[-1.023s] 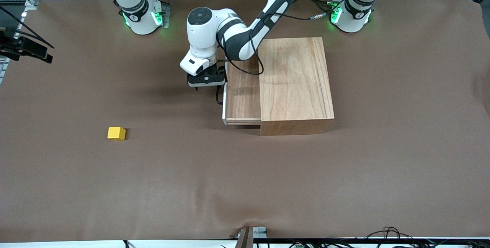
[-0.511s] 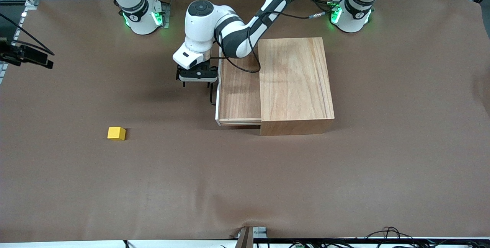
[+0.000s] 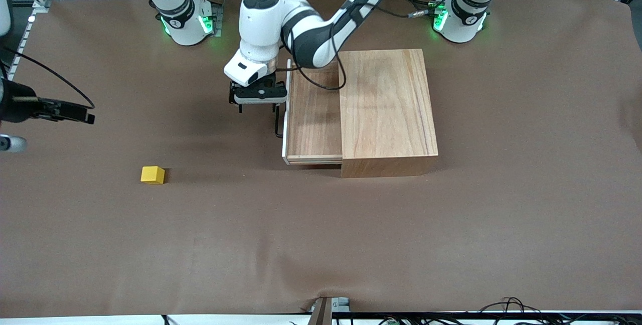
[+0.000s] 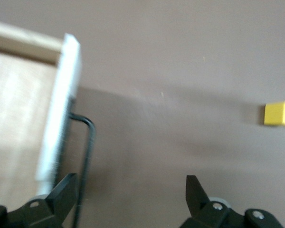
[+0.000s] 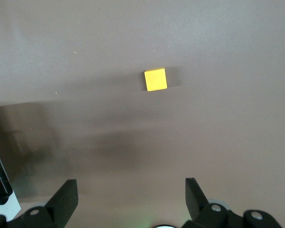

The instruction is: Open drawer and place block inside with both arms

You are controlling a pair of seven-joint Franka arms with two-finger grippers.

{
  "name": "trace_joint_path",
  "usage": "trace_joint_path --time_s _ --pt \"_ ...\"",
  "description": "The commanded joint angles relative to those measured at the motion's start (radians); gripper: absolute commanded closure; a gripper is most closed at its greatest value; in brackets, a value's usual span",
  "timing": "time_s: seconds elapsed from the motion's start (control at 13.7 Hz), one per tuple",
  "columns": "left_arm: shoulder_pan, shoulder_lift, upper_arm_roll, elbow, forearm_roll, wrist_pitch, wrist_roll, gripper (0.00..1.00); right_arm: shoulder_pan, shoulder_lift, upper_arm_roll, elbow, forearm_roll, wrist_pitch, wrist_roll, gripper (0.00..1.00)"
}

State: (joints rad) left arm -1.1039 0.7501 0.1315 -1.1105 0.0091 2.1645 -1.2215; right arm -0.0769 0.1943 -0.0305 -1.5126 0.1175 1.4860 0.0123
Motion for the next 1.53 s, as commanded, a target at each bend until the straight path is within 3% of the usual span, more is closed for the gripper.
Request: trace_joint_path --time_s 0.0,0.22,0.51,0.73,1.02,1.24,1.46 --pt "0.056 -0.177 0.017 -0.055 0.000 -0.214 0.014 0.00 -0.018 0.076 0.009 0.029 0.027 0.035 -0.011 0.00" --pt "0.151 -0.285 0.022 -0.060 0.054 -0.369 0.059 0.00 -0.004 0.152 0.009 0.019 0.025 0.146 -0.008 0.00" --pt "0.274 -0.356 0.025 -0.058 0.089 -0.570 0.071 0.00 0.008 0.237 0.009 -0.032 0.014 0.288 -0.009 0.00" --pt "0.344 -0.402 0.019 -0.058 0.095 -0.623 0.073 0.00 0.038 0.247 0.009 -0.162 0.010 0.494 -0.009 0.00" --pt "0.444 -0.471 0.019 -0.058 0.091 -0.675 0.198 0.00 0.052 0.384 0.009 -0.172 0.004 0.646 -0.026 0.00" --pt "0.541 -0.503 0.016 -0.058 0.083 -0.716 0.334 0.00 0.074 0.405 0.009 -0.173 -0.070 0.657 -0.068 0.00" --pt "0.622 -0.531 0.016 -0.058 0.077 -0.753 0.500 0.00 0.071 0.409 0.009 -0.193 -0.079 0.637 -0.071 0.00"
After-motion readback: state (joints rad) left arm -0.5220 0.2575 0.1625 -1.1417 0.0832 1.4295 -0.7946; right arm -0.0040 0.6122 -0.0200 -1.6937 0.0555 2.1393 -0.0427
